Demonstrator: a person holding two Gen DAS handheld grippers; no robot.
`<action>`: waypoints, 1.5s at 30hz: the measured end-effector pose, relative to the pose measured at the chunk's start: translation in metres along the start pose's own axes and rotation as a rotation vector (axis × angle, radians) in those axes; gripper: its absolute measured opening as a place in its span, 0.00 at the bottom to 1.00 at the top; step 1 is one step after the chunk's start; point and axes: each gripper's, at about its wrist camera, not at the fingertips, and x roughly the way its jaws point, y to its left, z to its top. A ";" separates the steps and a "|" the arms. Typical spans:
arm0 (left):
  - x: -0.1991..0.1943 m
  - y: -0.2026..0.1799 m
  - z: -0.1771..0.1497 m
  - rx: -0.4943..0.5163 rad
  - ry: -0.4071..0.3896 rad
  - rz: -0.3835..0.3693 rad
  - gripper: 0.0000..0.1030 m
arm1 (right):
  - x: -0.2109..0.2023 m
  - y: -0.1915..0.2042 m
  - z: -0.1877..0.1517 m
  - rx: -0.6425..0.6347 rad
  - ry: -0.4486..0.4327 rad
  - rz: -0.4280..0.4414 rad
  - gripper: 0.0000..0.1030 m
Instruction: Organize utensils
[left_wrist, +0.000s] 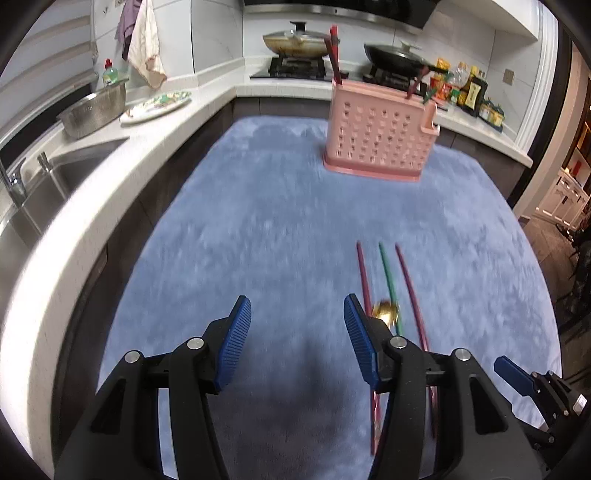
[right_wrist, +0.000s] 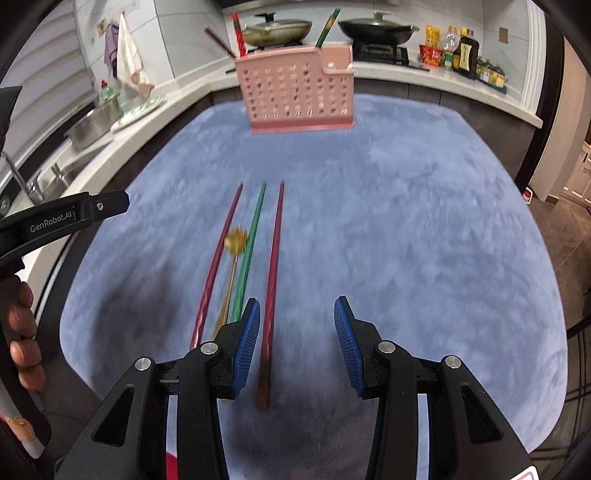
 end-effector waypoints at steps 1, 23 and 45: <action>0.001 0.000 -0.005 0.000 0.011 0.000 0.48 | 0.002 0.001 -0.006 -0.003 0.011 0.002 0.40; 0.015 -0.005 -0.062 0.035 0.108 0.003 0.53 | 0.029 0.017 -0.040 -0.043 0.101 0.006 0.16; 0.021 -0.041 -0.087 0.112 0.160 -0.071 0.62 | 0.021 -0.015 -0.045 0.088 0.079 -0.018 0.07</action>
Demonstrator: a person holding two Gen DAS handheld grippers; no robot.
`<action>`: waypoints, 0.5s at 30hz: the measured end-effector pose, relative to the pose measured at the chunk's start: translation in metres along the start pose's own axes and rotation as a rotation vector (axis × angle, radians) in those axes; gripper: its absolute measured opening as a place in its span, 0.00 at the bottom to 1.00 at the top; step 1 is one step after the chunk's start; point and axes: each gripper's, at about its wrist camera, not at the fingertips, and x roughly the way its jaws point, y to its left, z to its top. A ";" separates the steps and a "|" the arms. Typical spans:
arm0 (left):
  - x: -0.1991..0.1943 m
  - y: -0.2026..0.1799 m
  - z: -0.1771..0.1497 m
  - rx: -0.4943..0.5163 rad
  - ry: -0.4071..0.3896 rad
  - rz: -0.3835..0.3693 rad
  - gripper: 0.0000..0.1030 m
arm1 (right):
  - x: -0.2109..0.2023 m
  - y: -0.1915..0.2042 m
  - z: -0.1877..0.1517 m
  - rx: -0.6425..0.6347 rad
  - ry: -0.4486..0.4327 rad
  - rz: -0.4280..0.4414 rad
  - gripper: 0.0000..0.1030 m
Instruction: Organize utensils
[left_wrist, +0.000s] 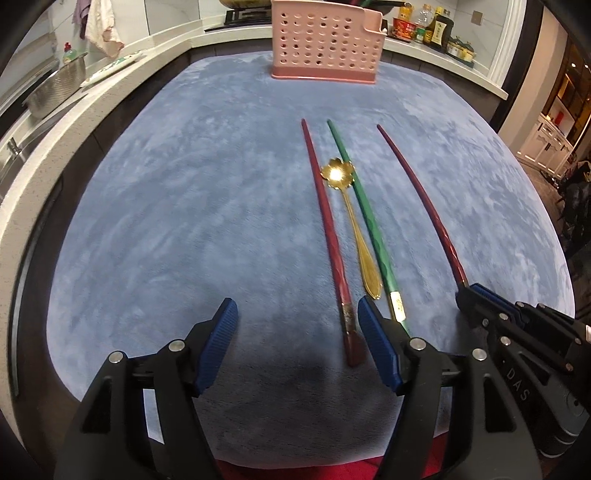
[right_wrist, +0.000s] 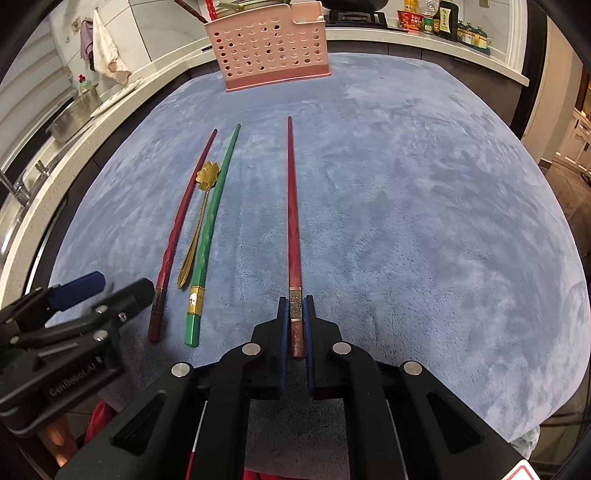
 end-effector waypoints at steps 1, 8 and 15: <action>0.001 0.000 0.000 -0.003 0.005 -0.005 0.62 | 0.000 0.000 0.000 0.002 0.000 0.001 0.07; 0.011 0.000 -0.005 -0.022 0.037 -0.023 0.62 | 0.000 -0.001 0.000 0.004 0.000 0.003 0.07; 0.011 0.000 -0.008 -0.006 0.030 -0.010 0.51 | 0.000 -0.001 0.000 0.004 0.000 0.002 0.07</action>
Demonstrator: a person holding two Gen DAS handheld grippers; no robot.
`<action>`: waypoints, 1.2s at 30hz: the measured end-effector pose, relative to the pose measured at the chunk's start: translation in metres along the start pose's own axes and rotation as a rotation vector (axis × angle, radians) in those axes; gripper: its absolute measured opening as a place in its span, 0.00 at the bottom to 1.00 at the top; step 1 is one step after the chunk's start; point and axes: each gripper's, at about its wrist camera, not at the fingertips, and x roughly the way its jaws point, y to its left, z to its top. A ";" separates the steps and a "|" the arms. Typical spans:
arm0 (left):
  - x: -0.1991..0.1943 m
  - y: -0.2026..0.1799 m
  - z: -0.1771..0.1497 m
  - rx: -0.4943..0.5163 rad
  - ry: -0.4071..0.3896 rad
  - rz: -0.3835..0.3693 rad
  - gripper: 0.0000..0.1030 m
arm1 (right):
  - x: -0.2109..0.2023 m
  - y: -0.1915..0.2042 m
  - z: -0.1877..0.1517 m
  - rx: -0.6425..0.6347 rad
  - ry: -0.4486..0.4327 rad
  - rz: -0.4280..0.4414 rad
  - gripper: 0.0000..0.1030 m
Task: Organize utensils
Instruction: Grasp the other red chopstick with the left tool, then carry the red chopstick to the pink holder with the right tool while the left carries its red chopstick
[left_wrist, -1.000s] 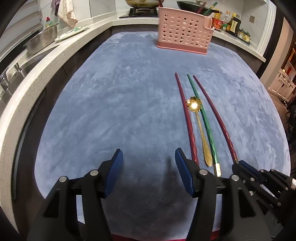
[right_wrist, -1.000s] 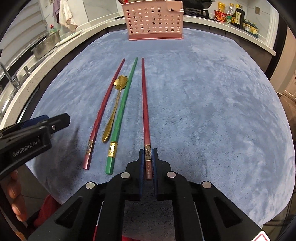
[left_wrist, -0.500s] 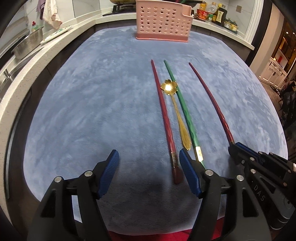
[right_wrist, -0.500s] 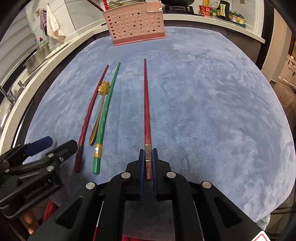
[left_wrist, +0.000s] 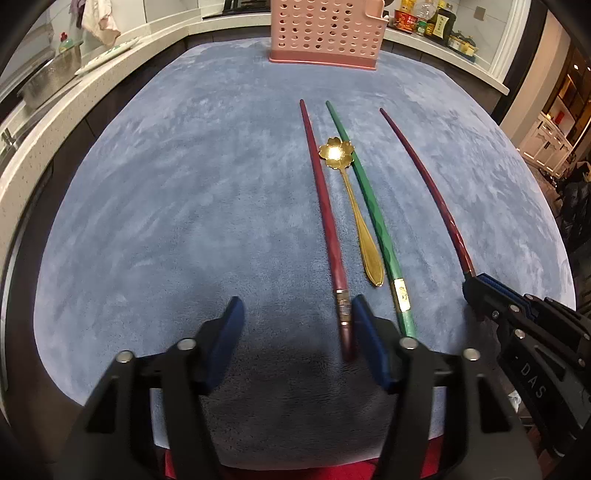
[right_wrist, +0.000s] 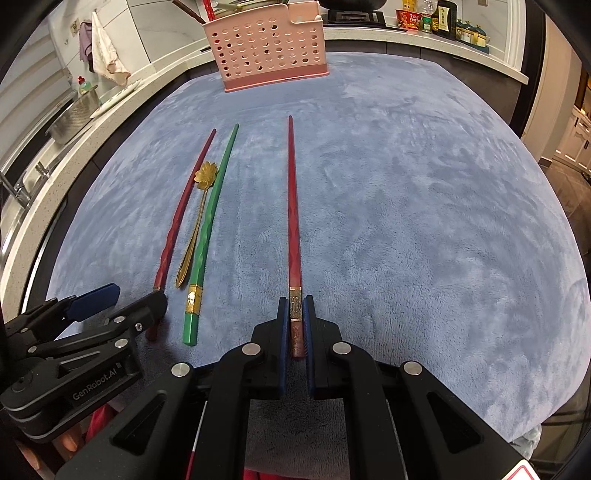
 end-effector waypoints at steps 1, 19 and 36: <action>0.000 0.000 0.000 0.003 -0.001 0.001 0.47 | 0.000 0.000 0.000 0.000 0.000 0.000 0.07; -0.015 0.003 0.006 0.000 -0.030 -0.024 0.07 | -0.009 0.003 0.002 -0.009 -0.020 0.001 0.07; -0.084 0.020 0.072 -0.055 -0.183 -0.053 0.07 | -0.069 -0.003 0.061 0.019 -0.182 0.046 0.07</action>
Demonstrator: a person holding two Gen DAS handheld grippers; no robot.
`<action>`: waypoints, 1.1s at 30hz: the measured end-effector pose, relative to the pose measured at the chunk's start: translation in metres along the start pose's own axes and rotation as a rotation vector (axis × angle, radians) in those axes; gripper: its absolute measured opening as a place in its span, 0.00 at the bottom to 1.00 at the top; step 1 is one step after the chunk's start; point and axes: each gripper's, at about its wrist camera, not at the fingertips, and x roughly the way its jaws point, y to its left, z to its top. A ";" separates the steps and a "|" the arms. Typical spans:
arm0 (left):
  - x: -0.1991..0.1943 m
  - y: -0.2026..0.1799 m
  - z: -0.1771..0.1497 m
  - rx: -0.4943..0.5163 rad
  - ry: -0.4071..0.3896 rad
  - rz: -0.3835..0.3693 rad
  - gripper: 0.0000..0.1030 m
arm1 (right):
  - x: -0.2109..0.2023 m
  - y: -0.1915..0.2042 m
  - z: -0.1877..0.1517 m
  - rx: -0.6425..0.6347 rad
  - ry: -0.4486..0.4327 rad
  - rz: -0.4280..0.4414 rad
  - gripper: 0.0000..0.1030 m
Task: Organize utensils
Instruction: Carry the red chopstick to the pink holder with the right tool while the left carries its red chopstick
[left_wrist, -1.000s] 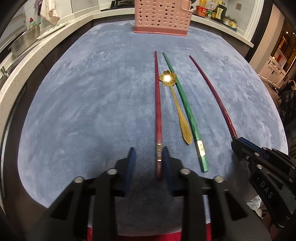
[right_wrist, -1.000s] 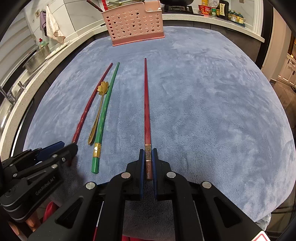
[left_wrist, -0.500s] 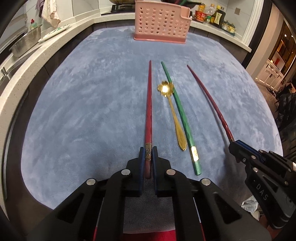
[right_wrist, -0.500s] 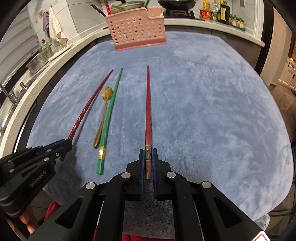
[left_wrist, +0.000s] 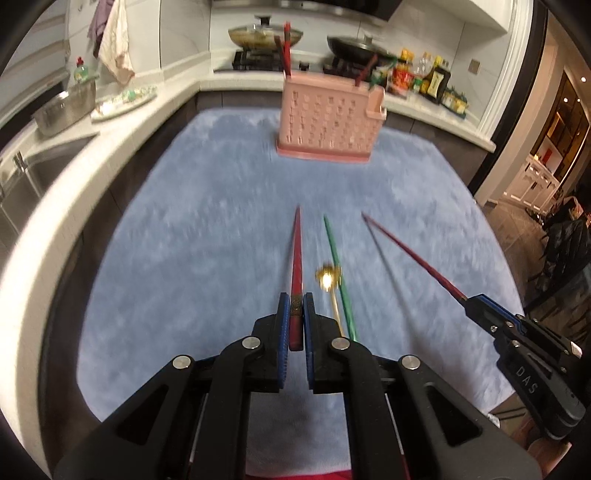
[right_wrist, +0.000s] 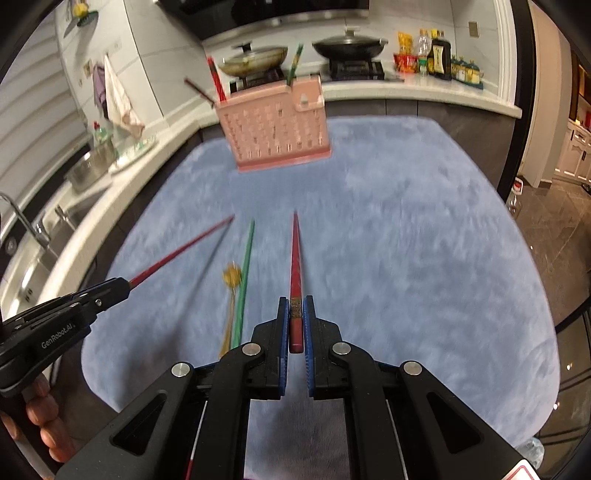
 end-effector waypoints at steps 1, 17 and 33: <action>-0.004 0.001 0.008 -0.001 -0.015 -0.001 0.07 | -0.004 -0.001 0.008 0.002 -0.015 0.002 0.07; -0.030 0.001 0.145 -0.001 -0.194 0.006 0.06 | -0.027 -0.006 0.142 0.031 -0.212 0.047 0.07; -0.057 -0.016 0.300 -0.013 -0.396 -0.026 0.06 | -0.025 0.009 0.295 0.048 -0.402 0.123 0.07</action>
